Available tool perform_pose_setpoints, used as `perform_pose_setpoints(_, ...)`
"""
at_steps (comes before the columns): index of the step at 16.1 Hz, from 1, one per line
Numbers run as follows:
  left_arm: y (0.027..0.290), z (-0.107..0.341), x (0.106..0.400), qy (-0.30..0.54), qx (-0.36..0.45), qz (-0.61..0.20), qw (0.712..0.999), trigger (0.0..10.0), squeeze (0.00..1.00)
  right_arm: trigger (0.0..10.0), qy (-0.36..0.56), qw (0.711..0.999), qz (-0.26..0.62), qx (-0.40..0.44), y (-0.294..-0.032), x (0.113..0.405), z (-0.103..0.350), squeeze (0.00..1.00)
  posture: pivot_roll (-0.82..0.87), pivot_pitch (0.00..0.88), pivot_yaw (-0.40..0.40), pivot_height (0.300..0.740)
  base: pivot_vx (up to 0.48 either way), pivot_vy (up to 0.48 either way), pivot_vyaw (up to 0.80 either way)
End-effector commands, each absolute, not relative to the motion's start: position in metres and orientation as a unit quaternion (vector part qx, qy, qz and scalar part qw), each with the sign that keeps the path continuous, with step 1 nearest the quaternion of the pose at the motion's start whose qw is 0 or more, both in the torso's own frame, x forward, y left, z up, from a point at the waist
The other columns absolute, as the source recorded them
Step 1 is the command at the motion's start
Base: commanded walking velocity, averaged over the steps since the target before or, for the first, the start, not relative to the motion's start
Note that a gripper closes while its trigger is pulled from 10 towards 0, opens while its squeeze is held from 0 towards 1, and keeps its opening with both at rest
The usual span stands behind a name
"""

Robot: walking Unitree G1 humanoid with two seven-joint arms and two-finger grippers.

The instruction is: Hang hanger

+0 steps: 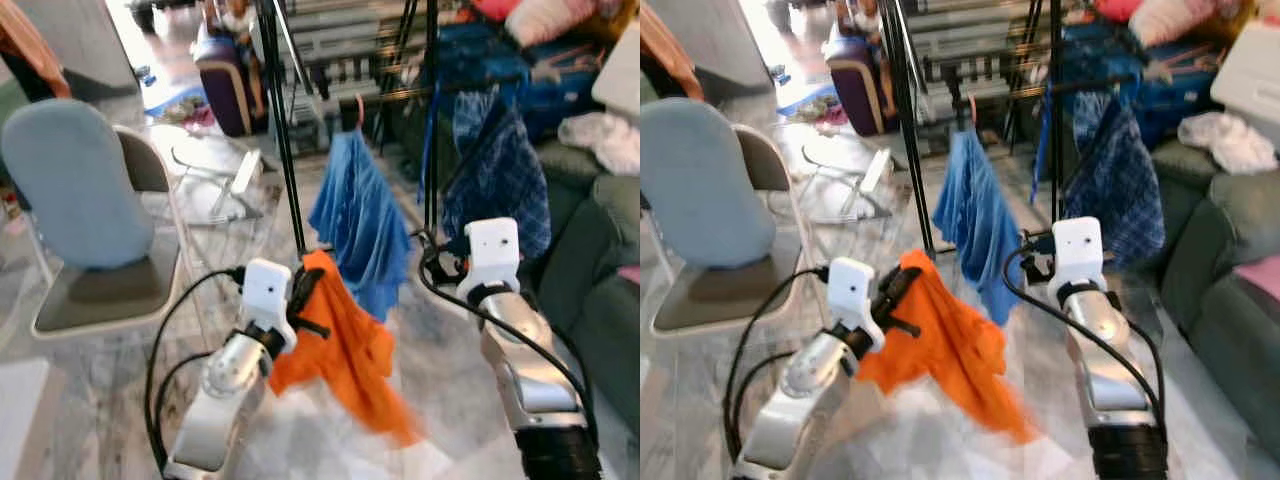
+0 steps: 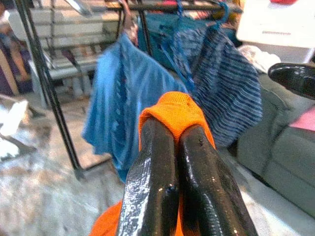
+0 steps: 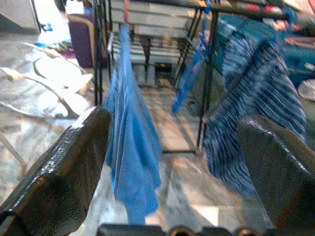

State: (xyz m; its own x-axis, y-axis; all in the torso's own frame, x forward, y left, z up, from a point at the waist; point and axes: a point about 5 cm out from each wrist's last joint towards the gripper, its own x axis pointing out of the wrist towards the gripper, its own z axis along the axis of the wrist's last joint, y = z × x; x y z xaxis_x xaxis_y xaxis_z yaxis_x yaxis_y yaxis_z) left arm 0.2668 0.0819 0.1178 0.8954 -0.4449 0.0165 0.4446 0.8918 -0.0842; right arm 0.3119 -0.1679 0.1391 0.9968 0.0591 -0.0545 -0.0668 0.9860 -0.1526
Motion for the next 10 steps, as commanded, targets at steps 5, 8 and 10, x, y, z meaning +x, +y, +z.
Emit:
perform_pose_setpoints(5,0.0880,0.1235,0.2695,-0.010,-0.029,-0.226,0.974,10.0,0.00,10.0,0.014,0.997,0.039,-0.067,-0.1578,0.3149,0.1460,0.00,-0.15,0.041,0.043,0.740,0.369,0.307,-0.32)
perform_pose_setpoints(8,0.0869,0.1221,0.2675,-0.007,-0.026,-0.231,0.973,10.0,0.00,10.0,0.016,0.997,0.038,-0.068,-0.1573,0.3140,0.1444,0.00,-0.15,0.046,0.045,0.740,0.416,0.164,-0.80)
perform_pose_setpoints(10,0.0871,0.1216,0.2671,-0.006,-0.026,-0.231,0.973,10.0,0.00,10.0,0.017,0.997,0.039,-0.068,-0.1567,0.3138,0.1441,0.00,-0.15,0.046,0.045,0.740,0.435,0.000,-0.80)
